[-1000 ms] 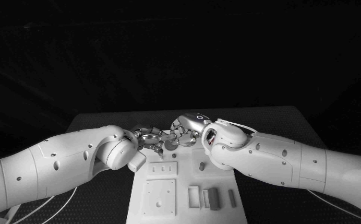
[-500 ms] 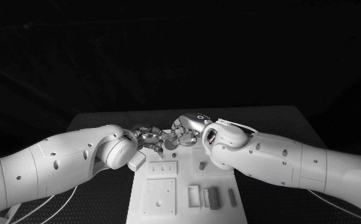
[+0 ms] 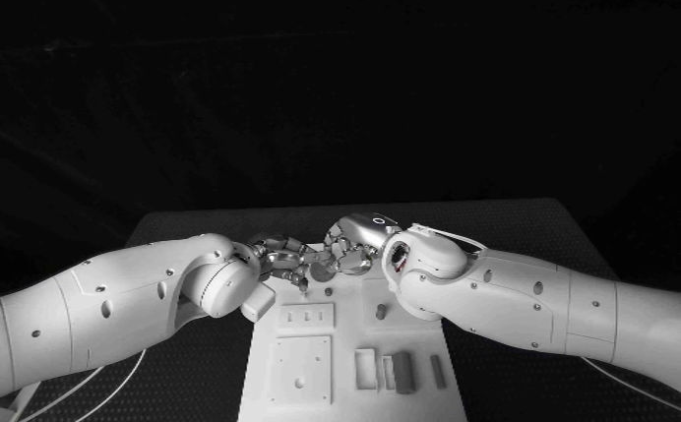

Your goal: Assemble the parts on the task board

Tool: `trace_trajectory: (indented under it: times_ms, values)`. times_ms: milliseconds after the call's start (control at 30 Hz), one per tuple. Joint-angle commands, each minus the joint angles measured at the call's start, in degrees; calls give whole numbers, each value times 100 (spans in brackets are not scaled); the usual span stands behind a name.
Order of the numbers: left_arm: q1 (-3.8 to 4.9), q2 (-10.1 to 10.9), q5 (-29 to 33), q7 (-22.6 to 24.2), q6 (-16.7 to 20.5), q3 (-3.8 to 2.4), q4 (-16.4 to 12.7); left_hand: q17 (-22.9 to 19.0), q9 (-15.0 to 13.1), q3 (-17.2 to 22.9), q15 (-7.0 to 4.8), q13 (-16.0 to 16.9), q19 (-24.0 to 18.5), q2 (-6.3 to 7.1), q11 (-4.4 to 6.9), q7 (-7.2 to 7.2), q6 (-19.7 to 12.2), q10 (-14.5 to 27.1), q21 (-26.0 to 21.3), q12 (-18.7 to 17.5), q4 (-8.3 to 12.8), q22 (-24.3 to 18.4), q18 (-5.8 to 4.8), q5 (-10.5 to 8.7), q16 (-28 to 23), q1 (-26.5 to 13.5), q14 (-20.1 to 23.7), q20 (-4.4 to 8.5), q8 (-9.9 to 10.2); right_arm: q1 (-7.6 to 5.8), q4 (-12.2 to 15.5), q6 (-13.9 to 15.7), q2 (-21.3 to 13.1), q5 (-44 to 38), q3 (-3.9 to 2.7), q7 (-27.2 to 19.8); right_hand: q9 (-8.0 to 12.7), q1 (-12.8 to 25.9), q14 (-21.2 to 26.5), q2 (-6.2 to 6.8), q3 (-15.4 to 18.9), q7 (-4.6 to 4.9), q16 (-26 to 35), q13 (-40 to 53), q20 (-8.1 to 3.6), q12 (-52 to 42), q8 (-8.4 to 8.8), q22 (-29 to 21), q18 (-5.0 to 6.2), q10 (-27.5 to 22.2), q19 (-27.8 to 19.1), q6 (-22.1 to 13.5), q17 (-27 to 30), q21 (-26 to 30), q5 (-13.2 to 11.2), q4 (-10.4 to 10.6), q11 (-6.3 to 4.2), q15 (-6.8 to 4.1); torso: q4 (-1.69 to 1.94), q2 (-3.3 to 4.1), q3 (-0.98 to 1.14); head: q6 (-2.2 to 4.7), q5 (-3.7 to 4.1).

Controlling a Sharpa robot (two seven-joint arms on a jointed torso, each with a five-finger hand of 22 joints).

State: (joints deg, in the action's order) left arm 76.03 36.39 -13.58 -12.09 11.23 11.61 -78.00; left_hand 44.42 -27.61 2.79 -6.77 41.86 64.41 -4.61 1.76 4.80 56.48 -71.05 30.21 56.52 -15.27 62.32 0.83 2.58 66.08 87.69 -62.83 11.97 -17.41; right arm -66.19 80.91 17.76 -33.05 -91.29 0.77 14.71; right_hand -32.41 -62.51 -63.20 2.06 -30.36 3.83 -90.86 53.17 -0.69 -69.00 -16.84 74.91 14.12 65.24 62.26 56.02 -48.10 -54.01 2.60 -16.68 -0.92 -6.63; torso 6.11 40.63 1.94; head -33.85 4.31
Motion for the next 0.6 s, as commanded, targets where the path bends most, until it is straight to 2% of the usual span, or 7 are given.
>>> trace_trajectory:
  times_ms: [33, 600]
  values:
    - [11, -20, 13, 47, -62, -11, 3, -14, -14, 39, -38, -9, -4, -19, -9, 2, 168, 242, -37, 21, -6, 10, -4, 24, 26, 90, 75, 42, 13, 11, 29, -57, 6, -50, 6, 10, -7, 61, -8, -19, 0, 149, 0, -6, -9, 16, -22, 41, 88, 27, 12, 206, 1, -16, 18, 23, -16, -35, 0, -1, 1, -5, -7]
    - [10, -27, 8, -14, 111, -11, 21, -59, -26, 144, -40, -16, -7, -2, 5, -14, 213, 235, -54, 26, -38, 22, -12, 75, 54, 179, 80, 45, 5, 16, 73, -56, -6, -46, 6, 15, -8, 78, -14, -13, -4, 146, 3, -7, -10, 18, -21, 38, 88, 32, 18, 211, 2, -15, 18, 26, -19, -37, 0, 0, 1, -25, -20]
